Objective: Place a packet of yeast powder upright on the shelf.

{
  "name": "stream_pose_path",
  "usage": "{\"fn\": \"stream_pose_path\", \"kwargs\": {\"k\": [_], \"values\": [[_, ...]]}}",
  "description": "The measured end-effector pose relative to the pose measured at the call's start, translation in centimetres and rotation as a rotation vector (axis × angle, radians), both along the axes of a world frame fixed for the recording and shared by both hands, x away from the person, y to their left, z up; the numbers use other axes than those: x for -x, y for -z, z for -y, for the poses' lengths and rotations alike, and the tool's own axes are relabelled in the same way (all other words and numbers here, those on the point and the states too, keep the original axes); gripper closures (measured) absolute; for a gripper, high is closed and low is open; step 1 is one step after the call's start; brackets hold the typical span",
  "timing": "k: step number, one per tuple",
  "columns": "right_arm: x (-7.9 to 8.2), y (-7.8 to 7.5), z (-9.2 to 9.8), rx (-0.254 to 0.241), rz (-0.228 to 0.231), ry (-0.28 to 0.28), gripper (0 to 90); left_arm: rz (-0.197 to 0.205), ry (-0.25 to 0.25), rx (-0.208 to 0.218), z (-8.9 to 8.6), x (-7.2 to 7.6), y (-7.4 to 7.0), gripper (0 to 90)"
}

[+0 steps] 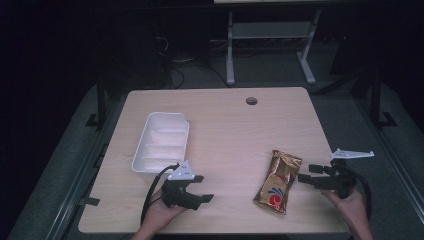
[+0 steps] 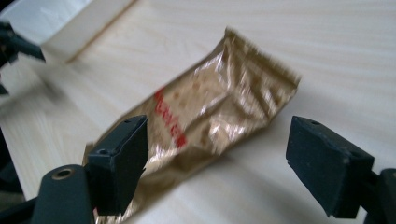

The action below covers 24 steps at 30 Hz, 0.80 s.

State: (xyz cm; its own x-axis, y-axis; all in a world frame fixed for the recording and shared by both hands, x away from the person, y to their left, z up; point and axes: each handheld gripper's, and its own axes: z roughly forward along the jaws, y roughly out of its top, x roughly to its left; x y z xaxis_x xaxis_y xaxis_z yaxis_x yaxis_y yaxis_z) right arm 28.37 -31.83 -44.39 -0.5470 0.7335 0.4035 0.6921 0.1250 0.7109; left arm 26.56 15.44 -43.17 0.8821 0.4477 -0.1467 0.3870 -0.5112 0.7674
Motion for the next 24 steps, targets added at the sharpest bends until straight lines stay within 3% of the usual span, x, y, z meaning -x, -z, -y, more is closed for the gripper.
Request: {"fn": "stream_pose_path", "kwargs": {"k": [7,13,17,20,24], "values": [[-3.1,0.3,-0.1,0.026,-0.033,0.013,21.9,0.000,-0.004,0.003,-0.1,-0.1,0.0,27.3],[-5.1,1.0,-0.3,0.016,-0.066,0.015,27.0,-0.002,0.004,0.000,0.1,-0.2,0.1,27.2],[-5.9,1.8,-1.0,0.055,-0.093,-0.025,39.4,-0.006,0.008,0.002,0.3,-0.2,0.2,27.1],[-6.1,2.3,-1.4,0.055,-0.119,-0.056,56.3,-0.010,0.011,-0.001,0.4,-0.2,0.2,26.9],[-5.9,2.1,-1.2,0.035,-0.100,-0.062,80.9,-0.017,0.015,0.007,0.6,-0.2,0.3,26.9]]}}
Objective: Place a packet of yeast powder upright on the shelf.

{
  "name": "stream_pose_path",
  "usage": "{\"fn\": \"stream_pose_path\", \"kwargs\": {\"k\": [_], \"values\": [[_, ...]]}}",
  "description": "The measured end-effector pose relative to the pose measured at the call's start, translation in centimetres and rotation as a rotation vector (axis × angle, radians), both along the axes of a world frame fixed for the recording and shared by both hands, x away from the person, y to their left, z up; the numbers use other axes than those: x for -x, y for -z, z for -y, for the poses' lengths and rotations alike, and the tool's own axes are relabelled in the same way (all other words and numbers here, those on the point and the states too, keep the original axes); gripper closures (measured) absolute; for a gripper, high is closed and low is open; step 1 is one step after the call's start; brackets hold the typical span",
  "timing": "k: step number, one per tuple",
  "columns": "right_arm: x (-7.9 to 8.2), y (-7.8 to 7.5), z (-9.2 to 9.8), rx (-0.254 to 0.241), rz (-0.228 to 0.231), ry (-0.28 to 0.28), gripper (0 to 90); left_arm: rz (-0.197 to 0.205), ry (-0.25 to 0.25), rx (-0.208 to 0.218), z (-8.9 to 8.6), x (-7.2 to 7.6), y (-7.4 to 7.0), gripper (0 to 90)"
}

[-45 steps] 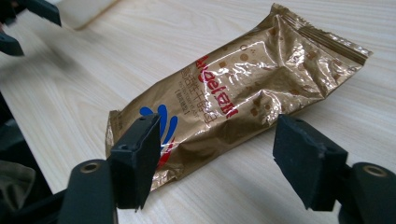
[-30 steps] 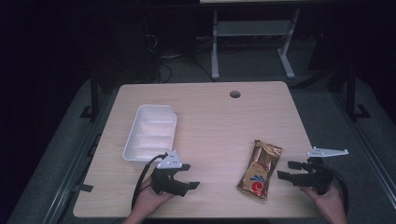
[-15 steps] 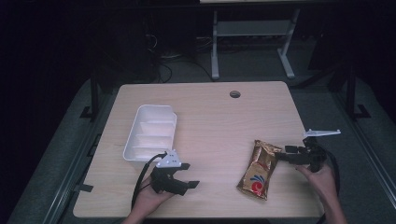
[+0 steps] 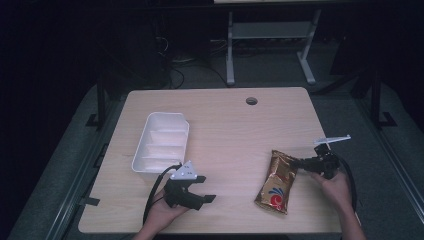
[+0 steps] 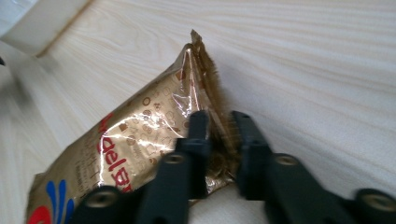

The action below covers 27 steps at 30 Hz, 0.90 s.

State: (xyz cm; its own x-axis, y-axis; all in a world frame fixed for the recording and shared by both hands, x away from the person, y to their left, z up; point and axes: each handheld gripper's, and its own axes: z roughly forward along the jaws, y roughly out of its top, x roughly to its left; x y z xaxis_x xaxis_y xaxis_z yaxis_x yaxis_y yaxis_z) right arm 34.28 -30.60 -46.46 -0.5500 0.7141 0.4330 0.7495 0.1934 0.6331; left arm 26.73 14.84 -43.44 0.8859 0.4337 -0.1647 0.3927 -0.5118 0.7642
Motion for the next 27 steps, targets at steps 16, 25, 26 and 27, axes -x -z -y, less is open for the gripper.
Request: {"fn": "stream_pose_path", "kwargs": {"k": [16,25,26,27], "values": [[2.7,-5.1,-0.9,-0.062,0.168,-0.061,89.0,-0.061,0.046,0.044,3.5,-1.4,-0.5,24.2],[4.6,-8.1,-1.8,-0.088,0.280,-0.126,89.1,-0.072,0.113,0.066,8.2,-2.9,-1.1,23.0],[4.8,-8.3,-1.9,-0.095,0.289,-0.136,89.0,-0.074,0.118,0.074,8.7,-3.1,-1.1,23.0],[4.9,-8.5,-2.0,-0.100,0.295,-0.144,89.0,-0.086,0.126,0.081,9.3,-3.3,-1.0,23.0]]}}
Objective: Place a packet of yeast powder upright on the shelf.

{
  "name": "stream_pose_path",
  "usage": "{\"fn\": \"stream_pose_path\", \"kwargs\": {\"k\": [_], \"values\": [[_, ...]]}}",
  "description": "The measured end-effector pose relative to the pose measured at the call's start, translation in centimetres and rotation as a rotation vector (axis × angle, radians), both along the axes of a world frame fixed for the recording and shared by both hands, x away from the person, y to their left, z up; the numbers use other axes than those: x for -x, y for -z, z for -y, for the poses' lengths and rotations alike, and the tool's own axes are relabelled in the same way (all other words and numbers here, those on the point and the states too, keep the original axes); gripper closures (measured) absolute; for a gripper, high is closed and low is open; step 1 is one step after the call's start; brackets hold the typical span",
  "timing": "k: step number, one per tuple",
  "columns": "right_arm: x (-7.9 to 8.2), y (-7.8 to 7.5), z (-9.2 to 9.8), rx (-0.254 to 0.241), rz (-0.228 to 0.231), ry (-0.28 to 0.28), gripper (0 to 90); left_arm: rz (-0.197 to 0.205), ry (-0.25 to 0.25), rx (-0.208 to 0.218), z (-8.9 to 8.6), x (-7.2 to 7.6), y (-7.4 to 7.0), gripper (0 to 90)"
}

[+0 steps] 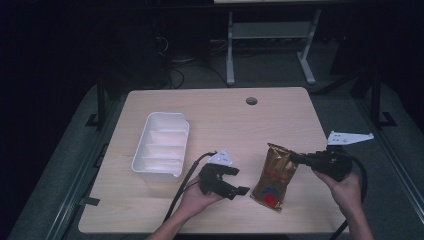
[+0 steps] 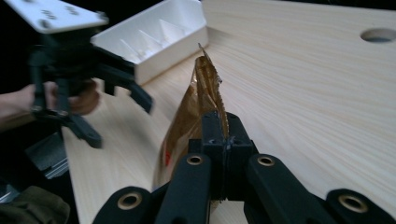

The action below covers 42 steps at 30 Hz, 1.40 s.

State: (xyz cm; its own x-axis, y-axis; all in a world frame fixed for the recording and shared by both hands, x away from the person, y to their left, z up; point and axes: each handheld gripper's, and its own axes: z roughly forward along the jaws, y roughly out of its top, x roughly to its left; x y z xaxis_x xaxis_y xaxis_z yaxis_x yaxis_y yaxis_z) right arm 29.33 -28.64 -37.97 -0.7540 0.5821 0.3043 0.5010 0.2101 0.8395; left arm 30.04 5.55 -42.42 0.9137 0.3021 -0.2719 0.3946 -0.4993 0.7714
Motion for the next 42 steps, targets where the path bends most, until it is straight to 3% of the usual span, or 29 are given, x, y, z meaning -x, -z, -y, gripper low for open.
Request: {"fn": "stream_pose_path", "kwargs": {"k": [3,10,13,15,16,20,23,25,27,31,36,40,42], "values": [[0.4,-0.6,-0.2,-0.012,0.028,-0.029,89.0,-0.013,0.031,-0.004,1.7,-0.6,0.2,23.0],[0.8,-1.2,-1.2,-0.019,0.054,-0.105,88.4,-0.111,0.078,-0.016,4.8,-2.2,1.4,20.1],[0.7,-1.0,-1.3,-0.034,0.049,-0.123,88.1,-0.170,0.114,-0.004,5.2,-2.8,2.1,26.3],[0.6,-0.8,-1.3,-0.042,0.042,-0.128,87.6,-0.193,0.127,0.010,5.2,-2.9,2.5,38.7],[0.6,-0.7,-1.3,-0.046,0.042,-0.127,87.3,-0.194,0.134,0.019,5.2,-2.8,2.5,46.7],[0.5,-0.5,-1.3,-0.058,0.043,-0.123,83.2,-0.164,0.155,0.004,5.0,-2.6,2.4,65.0],[0.4,-0.2,-1.2,-0.075,0.029,-0.124,76.5,-0.145,0.158,-0.001,5.0,-2.3,2.2,71.9],[0.3,0.1,-1.2,-0.072,0.016,-0.124,67.0,-0.140,0.160,0.007,4.9,-2.2,2.0,74.2],[0.1,0.6,-1.3,-0.070,-0.014,-0.136,59.5,-0.132,0.157,0.012,5.0,-2.1,1.9,75.0],[-0.2,1.7,-1.8,-0.066,-0.041,-0.150,57.7,-0.129,0.152,0.004,4.8,-2.0,1.8,75.1],[-0.3,2.2,-1.7,-0.101,-0.054,-0.145,66.1,-0.131,0.147,0.007,4.7,-1.9,1.8,74.2],[-0.2,2.2,-1.7,-0.089,-0.045,-0.148,77.7,-0.122,0.143,0.005,4.6,-1.8,1.8,68.4],[-0.1,2.1,-1.9,-0.084,-0.046,-0.159,79.8,-0.099,0.125,0.003,4.3,-1.6,1.8,64.0]]}}
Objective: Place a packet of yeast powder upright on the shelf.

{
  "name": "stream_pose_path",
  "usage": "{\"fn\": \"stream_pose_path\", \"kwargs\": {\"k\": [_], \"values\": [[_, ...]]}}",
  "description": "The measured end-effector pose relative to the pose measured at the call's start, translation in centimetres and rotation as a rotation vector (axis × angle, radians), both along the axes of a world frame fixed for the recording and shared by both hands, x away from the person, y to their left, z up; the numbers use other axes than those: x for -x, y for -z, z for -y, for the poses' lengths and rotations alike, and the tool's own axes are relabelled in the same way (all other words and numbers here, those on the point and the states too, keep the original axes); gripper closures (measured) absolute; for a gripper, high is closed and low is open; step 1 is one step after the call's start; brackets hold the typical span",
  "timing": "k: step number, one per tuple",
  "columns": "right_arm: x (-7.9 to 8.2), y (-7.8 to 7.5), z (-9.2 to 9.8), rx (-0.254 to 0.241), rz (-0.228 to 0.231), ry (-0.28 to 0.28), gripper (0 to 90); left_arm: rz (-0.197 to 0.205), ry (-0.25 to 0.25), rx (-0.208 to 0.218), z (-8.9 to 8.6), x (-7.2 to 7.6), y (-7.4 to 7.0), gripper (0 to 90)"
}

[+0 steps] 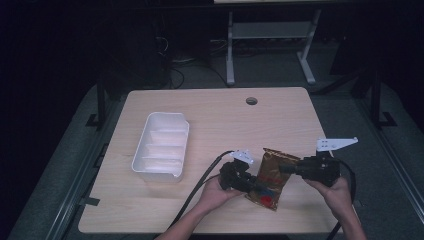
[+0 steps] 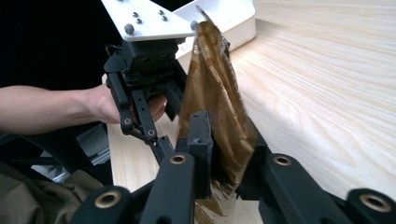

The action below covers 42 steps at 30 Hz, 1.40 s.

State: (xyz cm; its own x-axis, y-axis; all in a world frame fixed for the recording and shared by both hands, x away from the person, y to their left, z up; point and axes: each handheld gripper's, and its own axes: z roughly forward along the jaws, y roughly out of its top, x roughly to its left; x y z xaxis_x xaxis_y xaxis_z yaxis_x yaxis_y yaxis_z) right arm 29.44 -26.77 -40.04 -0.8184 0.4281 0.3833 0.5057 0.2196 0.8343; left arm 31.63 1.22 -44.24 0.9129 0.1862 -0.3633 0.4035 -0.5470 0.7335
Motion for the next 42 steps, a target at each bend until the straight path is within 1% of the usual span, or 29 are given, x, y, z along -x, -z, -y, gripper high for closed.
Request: {"fn": "stream_pose_path", "kwargs": {"k": [2,4,5,7,8,9,14,19,23,24,26,27,31,33,36,39,42], "values": [[0.1,-0.1,-0.2,0.010,0.005,-0.006,81.7,0.009,-0.014,0.003,-0.4,0.1,-0.1,58.8],[0.1,-0.2,-0.2,0.022,0.009,-0.001,82.4,0.011,-0.038,0.008,-1.0,0.0,-0.3,50.6],[0.1,-0.2,-0.2,0.017,0.005,0.000,82.5,0.013,-0.046,0.014,-1.4,0.0,-0.4,47.6],[0.1,-0.4,0.0,0.014,0.006,0.012,82.6,0.017,-0.064,0.031,-1.9,0.1,-0.5,43.9],[0.2,-0.5,0.1,0.021,0.011,0.019,82.7,0.027,-0.066,0.028,-2.1,0.1,-0.6,42.8],[0.2,-0.7,0.1,0.029,0.013,0.028,82.8,0.037,-0.074,0.023,-2.2,0.3,-0.6,41.6],[0.4,-1.2,0.5,0.048,0.025,0.066,83.2,0.085,-0.072,-0.033,-2.6,1.3,-0.4,35.6],[0.4,-1.6,1.1,0.061,0.038,0.108,83.3,0.172,-0.067,-0.079,-3.3,2.8,-0.5,31.4],[0.5,-2.1,1.2,0.080,0.046,0.129,83.3,0.196,-0.069,-0.112,-4.0,3.6,-0.5,26.4],[0.5,-2.3,1.2,0.087,0.051,0.132,83.2,0.192,-0.068,-0.115,-4.3,3.8,-0.5,25.7],[0.5,-2.8,0.9,0.110,0.058,0.135,83.2,0.181,-0.069,-0.107,-5.0,4.2,-0.6,24.5],[0.5,-3.1,0.7,0.124,0.069,0.136,83.2,0.186,-0.069,-0.108,-5.2,4.4,-0.7,24.3],[0.2,-4.0,-0.1,0.149,0.074,0.140,83.2,0.202,-0.082,-0.116,-6.6,5.0,-0.9,24.1],[0.1,-4.5,-0.6,0.170,0.080,0.137,83.2,0.211,-0.087,-0.122,-7.3,5.3,-0.9,24.1],[-0.2,-5.5,-1.8,0.214,0.094,0.123,83.2,0.215,-0.102,-0.120,-8.3,5.6,-0.9,24.1],[-0.5,-6.2,-2.8,0.234,0.102,0.100,83.1,0.214,-0.112,-0.121,-9.0,5.9,-0.8,24.1],[-1.1,-6.8,-4.0,0.247,0.110,0.074,83.1,0.208,-0.121,-0.113,-9.8,6.2,-0.8,24.0]]}}
